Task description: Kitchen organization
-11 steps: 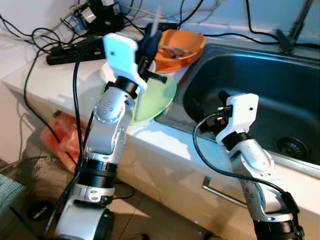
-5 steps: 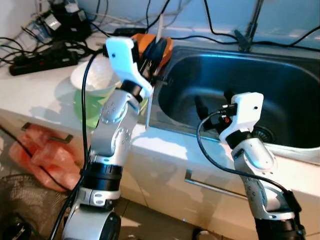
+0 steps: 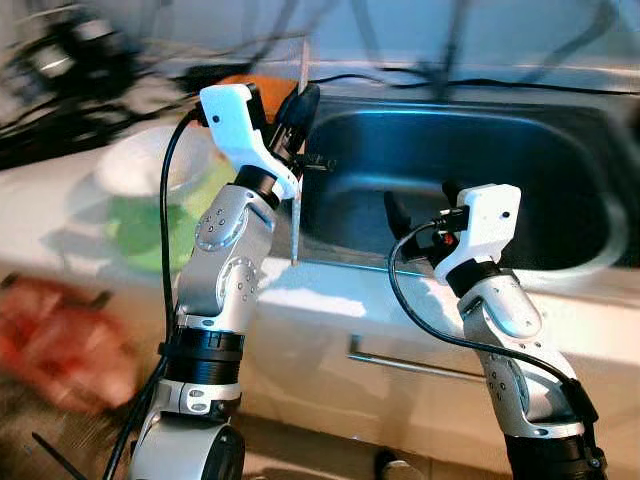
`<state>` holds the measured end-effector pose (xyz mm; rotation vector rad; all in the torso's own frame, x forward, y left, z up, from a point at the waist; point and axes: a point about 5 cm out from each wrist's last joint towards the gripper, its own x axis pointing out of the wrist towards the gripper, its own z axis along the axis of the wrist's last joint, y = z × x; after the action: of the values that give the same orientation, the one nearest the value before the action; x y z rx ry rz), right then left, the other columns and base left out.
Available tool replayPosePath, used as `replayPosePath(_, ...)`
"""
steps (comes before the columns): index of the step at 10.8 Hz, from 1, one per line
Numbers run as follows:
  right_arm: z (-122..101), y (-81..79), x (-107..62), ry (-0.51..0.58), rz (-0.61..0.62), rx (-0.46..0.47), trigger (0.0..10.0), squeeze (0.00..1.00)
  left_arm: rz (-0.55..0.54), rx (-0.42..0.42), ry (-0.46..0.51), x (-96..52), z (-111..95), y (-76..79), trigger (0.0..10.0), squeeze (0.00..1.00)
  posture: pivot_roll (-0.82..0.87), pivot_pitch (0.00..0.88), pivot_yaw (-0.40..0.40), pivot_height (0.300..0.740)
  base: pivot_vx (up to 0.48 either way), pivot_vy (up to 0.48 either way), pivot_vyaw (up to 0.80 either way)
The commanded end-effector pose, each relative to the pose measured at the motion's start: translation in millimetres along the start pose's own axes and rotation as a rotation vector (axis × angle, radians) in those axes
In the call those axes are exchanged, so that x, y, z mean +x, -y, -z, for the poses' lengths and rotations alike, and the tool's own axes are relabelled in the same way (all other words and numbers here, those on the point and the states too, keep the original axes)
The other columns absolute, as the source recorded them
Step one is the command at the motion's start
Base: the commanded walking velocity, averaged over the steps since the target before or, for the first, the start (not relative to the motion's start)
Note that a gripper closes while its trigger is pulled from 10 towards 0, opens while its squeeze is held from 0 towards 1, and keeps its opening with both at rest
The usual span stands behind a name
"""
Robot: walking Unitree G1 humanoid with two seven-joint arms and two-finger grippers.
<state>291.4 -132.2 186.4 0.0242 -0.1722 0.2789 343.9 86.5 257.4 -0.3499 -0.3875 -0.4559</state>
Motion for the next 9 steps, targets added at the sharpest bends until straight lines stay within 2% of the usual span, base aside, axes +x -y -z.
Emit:
replayPosePath(1, -2.4, -0.5, 2.6, 0.011, 0.0, -0.008, 10.0, 0.0, -0.016, 0.012, -0.005, -2.1, -0.3, -2.1, 10.0, 0.0, 0.0, 0.069, 0.109, 0.74, 0.0, 0.0, -0.8)
replayPosePath(7, -2.6, -1.4, 3.5, 0.013, -0.006, -0.012, 10.0, 0.0, -0.057, -0.03, -0.019, -4.9, 2.6, -6.9, 10.0, 0.0, 0.0, 0.07, 0.101, 0.74, 0.0, 0.0, -0.79)
replayPosePath(8, -2.6, -1.5, 3.5, 0.013, -0.007, -0.012, 10.0, 0.0, -0.065, -0.027, -0.019, -5.5, 2.9, -7.8, 10.0, 0.0, 0.0, 0.071, 0.099, 0.74, 0.0, 0.0, -0.58)
replayPosePath(9, -3.1, -1.3, 3.4, 0.014, -0.008, -0.012, 10.0, 0.0, -0.087, -0.013, -0.017, -6.3, 2.6, -10.1, 10.0, 0.0, 0.0, 0.073, 0.096, 0.74, 0.0, 0.0, 0.0)
